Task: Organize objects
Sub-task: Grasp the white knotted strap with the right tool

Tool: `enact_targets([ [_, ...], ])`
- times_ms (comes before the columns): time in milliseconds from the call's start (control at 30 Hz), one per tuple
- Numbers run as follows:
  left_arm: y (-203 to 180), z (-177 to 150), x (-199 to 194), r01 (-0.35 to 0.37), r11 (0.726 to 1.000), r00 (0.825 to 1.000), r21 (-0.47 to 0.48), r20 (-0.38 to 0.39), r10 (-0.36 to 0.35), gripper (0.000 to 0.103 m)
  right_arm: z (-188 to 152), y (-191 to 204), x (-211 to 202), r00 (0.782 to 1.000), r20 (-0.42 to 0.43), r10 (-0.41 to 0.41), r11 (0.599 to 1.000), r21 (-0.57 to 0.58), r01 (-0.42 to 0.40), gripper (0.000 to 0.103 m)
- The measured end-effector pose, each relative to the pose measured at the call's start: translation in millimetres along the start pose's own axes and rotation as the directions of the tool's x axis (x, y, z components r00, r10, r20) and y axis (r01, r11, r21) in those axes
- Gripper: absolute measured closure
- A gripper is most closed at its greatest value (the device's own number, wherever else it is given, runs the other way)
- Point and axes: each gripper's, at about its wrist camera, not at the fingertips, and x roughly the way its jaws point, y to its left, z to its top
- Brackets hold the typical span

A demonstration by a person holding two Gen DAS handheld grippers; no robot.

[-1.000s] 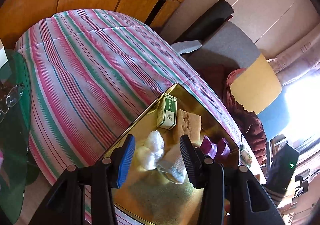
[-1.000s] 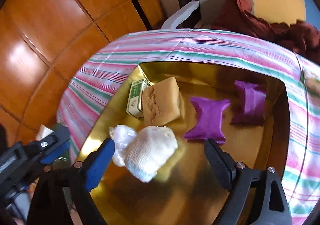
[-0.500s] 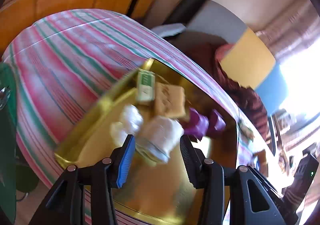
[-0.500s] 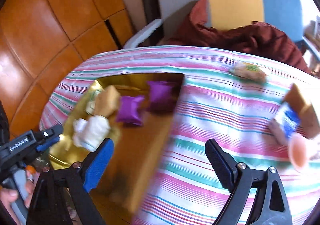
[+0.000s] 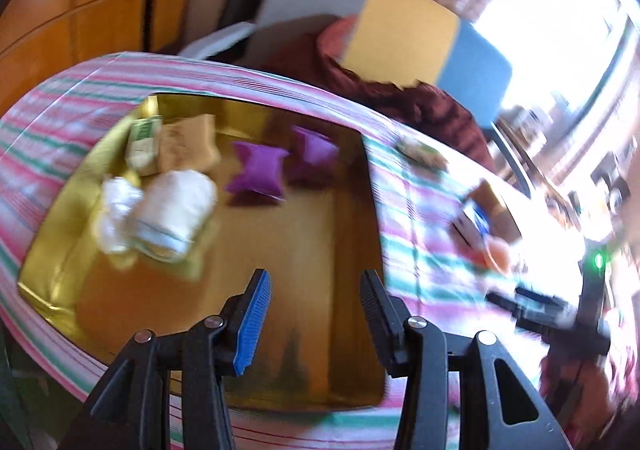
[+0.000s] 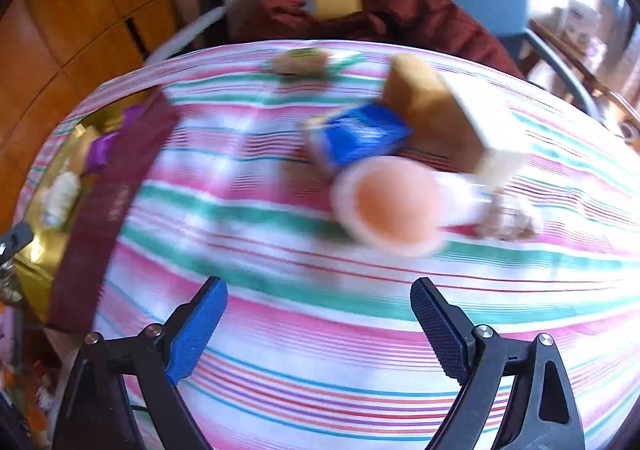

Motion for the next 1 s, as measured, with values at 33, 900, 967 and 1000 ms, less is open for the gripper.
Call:
enact_targets([
  [33, -7.4, -3.0, 1.6, 0.008, 1.0, 1.0, 0.021, -0.003, -0.008, 0.056, 1.3, -16.6, -3.2, 1.0, 0.009, -0.022, 0.999, 0.025, 0.022, 0.009],
  [900, -128.3, -54.6, 30.0, 0.137, 0.938, 0.988, 0.319, -0.107, -0.108, 0.056, 28.6, -122.5, 33.8, 0.999, 0.014, -0.042, 0.991, 0.125, 0.04, 0.045],
  [967, -134.7, -52.2, 33.4, 0.139, 0.932, 0.988, 0.336, -0.108, -0.108, 0.056, 28.5, -118.6, 33.0, 0.999, 0.018, -0.048, 0.993, 0.11, 0.046, 0.05],
  [1000, -137.7, -50.3, 35.1, 0.139, 0.93, 0.988, 0.34, -0.107, -0.108, 0.056, 28.9, -118.2, 32.1, 0.999, 0.017, -0.04, 0.993, 0.11, 0.038, 0.05],
])
